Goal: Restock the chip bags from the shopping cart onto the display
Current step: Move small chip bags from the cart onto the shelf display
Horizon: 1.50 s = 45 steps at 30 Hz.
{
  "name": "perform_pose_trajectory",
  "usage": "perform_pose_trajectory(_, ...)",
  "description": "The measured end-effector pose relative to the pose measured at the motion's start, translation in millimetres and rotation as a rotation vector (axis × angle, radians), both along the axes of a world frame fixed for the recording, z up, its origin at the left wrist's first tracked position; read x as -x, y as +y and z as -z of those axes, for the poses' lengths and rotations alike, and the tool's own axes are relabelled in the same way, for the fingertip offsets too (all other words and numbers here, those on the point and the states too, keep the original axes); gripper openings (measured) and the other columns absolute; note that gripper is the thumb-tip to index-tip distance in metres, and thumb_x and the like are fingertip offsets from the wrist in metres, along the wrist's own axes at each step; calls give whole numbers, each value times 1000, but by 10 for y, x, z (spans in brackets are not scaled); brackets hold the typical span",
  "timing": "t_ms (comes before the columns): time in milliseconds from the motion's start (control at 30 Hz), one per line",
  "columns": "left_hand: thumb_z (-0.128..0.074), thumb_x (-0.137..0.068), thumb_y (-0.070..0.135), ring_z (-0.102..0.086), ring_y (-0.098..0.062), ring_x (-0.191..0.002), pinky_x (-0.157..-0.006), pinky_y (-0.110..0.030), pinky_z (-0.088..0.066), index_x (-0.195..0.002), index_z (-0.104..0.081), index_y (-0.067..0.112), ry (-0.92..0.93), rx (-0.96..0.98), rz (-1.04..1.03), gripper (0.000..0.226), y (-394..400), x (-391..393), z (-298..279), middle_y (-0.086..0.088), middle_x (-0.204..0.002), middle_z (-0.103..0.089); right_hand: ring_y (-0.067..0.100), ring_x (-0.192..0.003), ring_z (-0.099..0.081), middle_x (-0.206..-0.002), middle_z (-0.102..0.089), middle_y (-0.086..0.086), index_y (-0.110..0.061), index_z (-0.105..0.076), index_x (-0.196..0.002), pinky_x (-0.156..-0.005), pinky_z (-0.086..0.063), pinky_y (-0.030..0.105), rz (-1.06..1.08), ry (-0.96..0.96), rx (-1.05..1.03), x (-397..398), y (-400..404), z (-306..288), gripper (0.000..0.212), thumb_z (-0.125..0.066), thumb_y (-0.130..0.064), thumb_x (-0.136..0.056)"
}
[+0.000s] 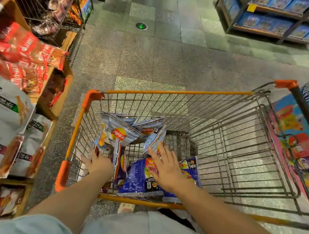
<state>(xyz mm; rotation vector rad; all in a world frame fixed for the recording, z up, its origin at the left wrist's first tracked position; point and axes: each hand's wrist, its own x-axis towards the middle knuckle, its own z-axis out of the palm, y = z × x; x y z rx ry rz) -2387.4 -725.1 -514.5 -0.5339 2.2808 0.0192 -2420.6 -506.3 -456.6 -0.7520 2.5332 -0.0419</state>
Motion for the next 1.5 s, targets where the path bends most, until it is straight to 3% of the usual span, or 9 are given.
perform_pose_trajectory(300,-38,-93,30,-36,-32,-129,-107,-48,-32,-124,-53,12,80,-258,-62,39,-21,54,-70,-11,-136,-42,27,-144,21,-155,28,7,-35,19,-148,-114,14,41,22,-5,-7,12,-45,116,76,-41,-38,-100)
perform_pose_trajectory(600,-43,-100,28,-15,-29,-142,-115,-41,-20,-104,-58,9,202,-659,132,25,170,346,-723,-12,-150,-18,32,-144,18,-155,26,12,-33,14,-149,-115,11,43,-76,114,20,160,-189,-7,83,-49,-21,-97)
perform_pose_trajectory(700,-43,-100,30,-21,-29,-139,-114,-40,-21,-90,-51,20,186,-732,208,15,210,391,-920,-8,-151,-12,39,-145,7,-158,8,18,-28,-22,-151,-115,6,51,-85,267,172,259,-226,-74,75,-59,-6,-89)
perform_pose_trajectory(767,-44,-100,29,-24,-27,-138,-112,-37,-22,-85,-48,24,209,-800,191,16,228,403,-1030,-7,-150,-14,49,-136,-27,-149,-32,25,-13,-66,-114,-108,-22,66,-119,372,278,311,-243,-123,55,-81,1,-63)
perform_pose_trajectory(867,-52,-96,34,-27,-21,-139,-109,-36,-26,-96,-54,20,368,-1004,-47,15,152,383,-1054,-3,-150,-24,51,-117,-52,-126,-59,22,-11,-68,-69,-88,-41,67,-88,503,391,400,-232,-231,32,-91,-2,-48)
perform_pose_trajectory(1067,-56,-94,13,-19,-28,-144,-103,-45,-37,-148,-7,36,484,-1139,-262,76,-89,228,-844,2,-159,-8,38,-126,-32,-135,-49,15,-10,-67,-76,-96,-27,71,-245,647,599,451,-192,-589,7,-72,-5,-73)
perform_pose_trajectory(1167,-57,-88,0,-20,-25,-144,-90,-34,-37,-146,-5,36,532,-1223,-277,86,-1,183,-893,4,-158,-11,39,-126,-30,-134,-51,21,-10,-68,-78,-91,-33,75,-83,653,647,567,-178,-743,22,-48,-18,-80)
perform_pose_trajectory(1300,-91,-56,28,-34,-8,-130,-87,-2,-36,-151,-2,19,609,-1181,-117,131,168,164,-976,5,-146,-29,54,-128,-33,-137,-42,32,0,-69,-85,-102,-31,63,176,577,837,696,-191,-1055,22,-55,-17,-87)
perform_pose_trajectory(1500,-74,-76,-4,-61,5,-93,-67,-9,-49,-126,-37,20,867,-1292,-386,67,396,304,-1170,10,-106,-58,44,-142,-11,-156,1,6,-16,-61,-123,-112,-24,58,274,509,899,742,-328,-1437,34,-63,-18,-89)
